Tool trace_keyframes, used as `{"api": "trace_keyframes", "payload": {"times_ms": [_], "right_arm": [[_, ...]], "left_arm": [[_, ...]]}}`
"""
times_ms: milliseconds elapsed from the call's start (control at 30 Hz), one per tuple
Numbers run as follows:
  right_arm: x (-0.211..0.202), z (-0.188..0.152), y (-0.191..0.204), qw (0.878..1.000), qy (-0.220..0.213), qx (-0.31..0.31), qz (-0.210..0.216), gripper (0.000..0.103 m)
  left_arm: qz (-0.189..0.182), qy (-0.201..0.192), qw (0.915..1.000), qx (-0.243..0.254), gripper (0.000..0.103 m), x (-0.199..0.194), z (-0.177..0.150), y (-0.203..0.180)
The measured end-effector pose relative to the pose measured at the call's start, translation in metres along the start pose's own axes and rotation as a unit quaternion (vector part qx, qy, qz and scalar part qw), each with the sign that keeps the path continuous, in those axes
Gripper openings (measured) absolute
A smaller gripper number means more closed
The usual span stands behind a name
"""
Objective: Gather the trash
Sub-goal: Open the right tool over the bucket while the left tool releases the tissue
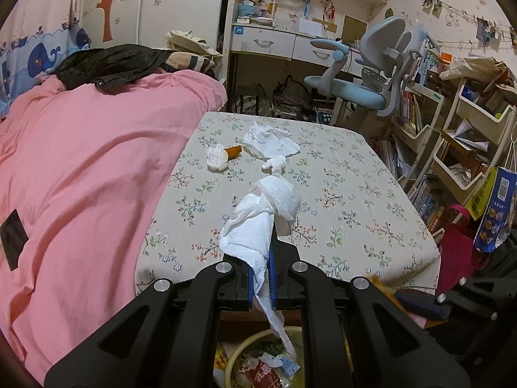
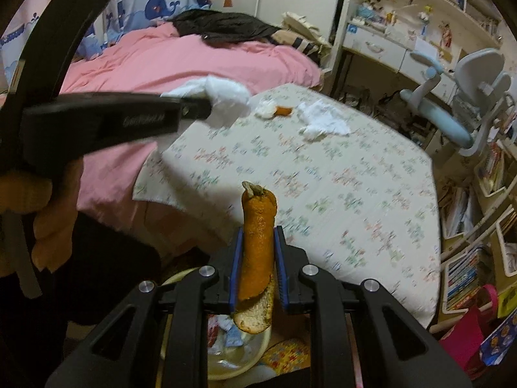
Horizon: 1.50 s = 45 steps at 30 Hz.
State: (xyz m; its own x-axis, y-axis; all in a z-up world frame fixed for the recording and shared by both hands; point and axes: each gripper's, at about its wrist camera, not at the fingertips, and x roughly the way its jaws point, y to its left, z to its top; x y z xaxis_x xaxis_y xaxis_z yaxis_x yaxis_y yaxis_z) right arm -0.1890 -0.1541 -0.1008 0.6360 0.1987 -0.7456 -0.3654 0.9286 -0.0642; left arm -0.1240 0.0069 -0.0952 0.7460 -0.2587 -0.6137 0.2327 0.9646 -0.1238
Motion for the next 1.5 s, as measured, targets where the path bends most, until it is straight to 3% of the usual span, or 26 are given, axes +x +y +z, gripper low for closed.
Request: {"api": "trace_keyframes", "payload": {"times_ms": [200, 367, 533, 733, 867, 933, 1000, 1100, 1500], "right_arm": [[0.006, -0.019, 0.007, 0.998, 0.041, 0.013, 0.055, 0.021], [-0.003, -0.030, -0.004, 0.995, 0.044, 0.053, 0.073, 0.036], [-0.036, -0.018, -0.030, 0.993, -0.017, 0.118, 0.014, 0.067], [-0.073, 0.005, -0.033, 0.983, -0.073, 0.142, -0.093, 0.093], [-0.085, 0.018, -0.025, 0.979, -0.088, 0.134, -0.128, 0.095], [-0.089, 0.020, -0.026, 0.978, -0.093, 0.134, -0.132, 0.095], [-0.092, 0.024, -0.025, 0.977, -0.099, 0.132, -0.138, 0.095], [-0.097, 0.028, -0.026, 0.975, -0.106, 0.133, -0.140, 0.095], [-0.098, 0.034, -0.030, 0.975, -0.115, 0.137, -0.132, 0.095]], "left_arm": [[0.002, 0.006, 1.0000, 0.000, 0.007, -0.012, -0.017, 0.000], [0.009, 0.022, 0.9997, -0.002, 0.007, -0.019, -0.035, -0.003], [0.014, 0.049, 0.9986, -0.013, 0.007, -0.019, -0.053, -0.005], [0.008, 0.114, 0.9935, 0.006, 0.007, -0.014, -0.095, -0.023], [-0.001, 0.158, 0.9868, 0.035, 0.009, -0.006, -0.121, -0.040], [-0.002, 0.180, 0.9824, 0.051, 0.017, 0.000, -0.130, -0.047], [0.005, 0.187, 0.9808, 0.057, 0.035, 0.003, -0.134, -0.049], [0.012, 0.185, 0.9813, 0.052, 0.043, 0.003, -0.136, -0.047], [0.015, 0.141, 0.9892, 0.034, 0.050, -0.005, -0.121, -0.042]]}}
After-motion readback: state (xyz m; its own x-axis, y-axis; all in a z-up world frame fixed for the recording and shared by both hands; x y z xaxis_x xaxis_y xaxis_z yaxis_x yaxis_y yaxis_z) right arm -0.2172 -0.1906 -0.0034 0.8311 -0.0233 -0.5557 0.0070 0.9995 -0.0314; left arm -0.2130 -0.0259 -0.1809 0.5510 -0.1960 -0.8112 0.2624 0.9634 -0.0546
